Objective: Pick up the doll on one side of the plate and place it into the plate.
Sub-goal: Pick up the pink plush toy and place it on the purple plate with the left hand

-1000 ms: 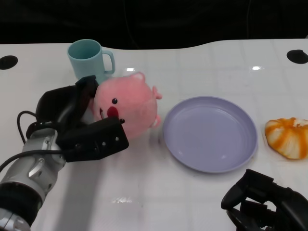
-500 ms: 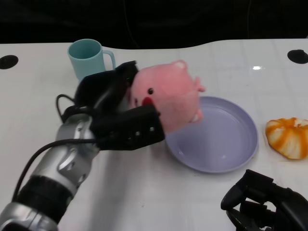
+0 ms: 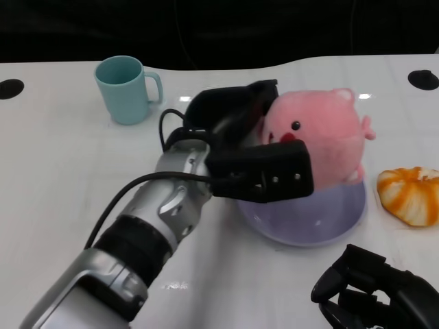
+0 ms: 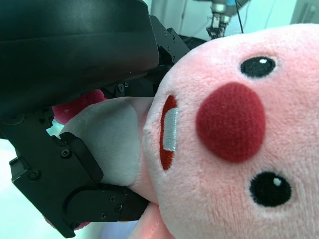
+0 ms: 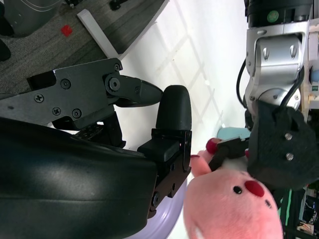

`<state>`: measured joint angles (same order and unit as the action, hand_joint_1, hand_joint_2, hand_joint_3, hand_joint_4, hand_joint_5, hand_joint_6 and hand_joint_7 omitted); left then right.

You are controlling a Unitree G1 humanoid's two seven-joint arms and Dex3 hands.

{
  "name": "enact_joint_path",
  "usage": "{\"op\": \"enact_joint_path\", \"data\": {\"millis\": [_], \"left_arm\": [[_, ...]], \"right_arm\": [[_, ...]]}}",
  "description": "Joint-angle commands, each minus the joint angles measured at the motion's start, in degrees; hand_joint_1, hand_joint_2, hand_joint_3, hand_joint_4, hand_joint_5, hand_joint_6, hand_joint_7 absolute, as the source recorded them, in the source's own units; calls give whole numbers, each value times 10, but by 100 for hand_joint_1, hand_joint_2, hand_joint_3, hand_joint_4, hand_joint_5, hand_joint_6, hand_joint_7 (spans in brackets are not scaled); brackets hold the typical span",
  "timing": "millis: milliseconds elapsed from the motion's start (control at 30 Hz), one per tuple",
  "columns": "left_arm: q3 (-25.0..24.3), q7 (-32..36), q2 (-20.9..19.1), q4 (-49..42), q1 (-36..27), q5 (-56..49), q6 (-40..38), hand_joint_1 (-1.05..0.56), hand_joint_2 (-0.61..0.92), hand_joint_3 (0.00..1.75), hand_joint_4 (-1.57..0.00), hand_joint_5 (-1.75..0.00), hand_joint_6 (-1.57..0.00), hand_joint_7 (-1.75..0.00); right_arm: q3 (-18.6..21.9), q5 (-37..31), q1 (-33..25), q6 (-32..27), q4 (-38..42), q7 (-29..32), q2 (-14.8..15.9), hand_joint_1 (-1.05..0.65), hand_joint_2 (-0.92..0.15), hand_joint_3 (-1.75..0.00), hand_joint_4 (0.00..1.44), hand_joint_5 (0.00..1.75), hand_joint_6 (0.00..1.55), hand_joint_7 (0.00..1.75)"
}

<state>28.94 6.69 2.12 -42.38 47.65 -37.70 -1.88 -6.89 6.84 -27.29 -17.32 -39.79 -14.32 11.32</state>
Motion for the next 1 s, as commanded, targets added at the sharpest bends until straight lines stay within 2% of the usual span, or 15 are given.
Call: {"op": "enact_joint_path", "data": {"millis": [33, 300, 333, 367, 433, 500, 567, 633, 700, 833, 1000], "left_arm": [[5, 21, 11, -34, 22, -1, 23, -25, 52, 106, -93, -175, -70, -175], [9, 27, 34, -100, 48, -1, 41, -22, 49, 106, -93, -175, -70, -175], [9, 27, 36, -107, 50, -1, 44, -23, 53, 85, -90, -175, -70, -151], [9, 24, 37, -113, 53, 0, 47, -25, 57, 71, -89, -175, -73, -132], [6, 5, 38, -122, 57, 8, 49, -26, 63, 58, -83, -174, -78, -102], [10, -30, 36, -129, 65, 10, 44, -29, 77, 44, -61, -143, -72, -65], [17, -54, 32, -130, 71, 4, 37, -39, 89, 33, -45, -86, -58, -32], [25, -68, 27, -127, 74, -5, 30, -46, 91, 31, -39, -59, -48, -16], [32, -80, 22, -121, 75, -10, 25, -58, 92, 34, -28, -45, -38, -7], [51, -114, 11, -105, 77, -24, 8, -80, 92, 49, -5, -37, -25, 0], [59, -138, -6, -87, 69, -30, 8, -95, 92, 59, 0, -11, -11, -1]], "right_arm": [[-3, 1, -2, -2, -9, 3, 3, -35, -92, -47, 69, 175, 50, 166], [-4, 2, -1, 0, -8, 0, 4, -34, -92, -48, 68, 175, 49, 165], [-5, 1, -1, 0, -8, 0, 4, -34, -92, -48, 68, 175, 50, 165], [-6, -1, -1, 1, -8, 1, 5, -34, -92, -48, 68, 175, 50, 165], [-7, -4, -1, 3, -7, 1, 6, -34, -92, -48, 68, 175, 50, 165], [-7, -4, 0, 4, -5, 0, 6, -34, -92, -48, 68, 175, 50, 164], [-6, -3, 0, 4, -5, 0, 5, -34, -92, -48, 68, 175, 50, 164], [-6, -2, 0, 4, -5, -1, 6, -35, -92, -47, 68, 175, 50, 164], [-6, -3, 0, 2, -6, 0, 6, -35, -92, -47, 68, 175, 51, 163], [-4, -2, 0, 0, -7, 1, 5, -34, -92, -47, 68, 175, 51, 163], [0, -1, 3, 5, 1, -1, 6, -34, -92, -47, 68, 175, 51, 163]]}}
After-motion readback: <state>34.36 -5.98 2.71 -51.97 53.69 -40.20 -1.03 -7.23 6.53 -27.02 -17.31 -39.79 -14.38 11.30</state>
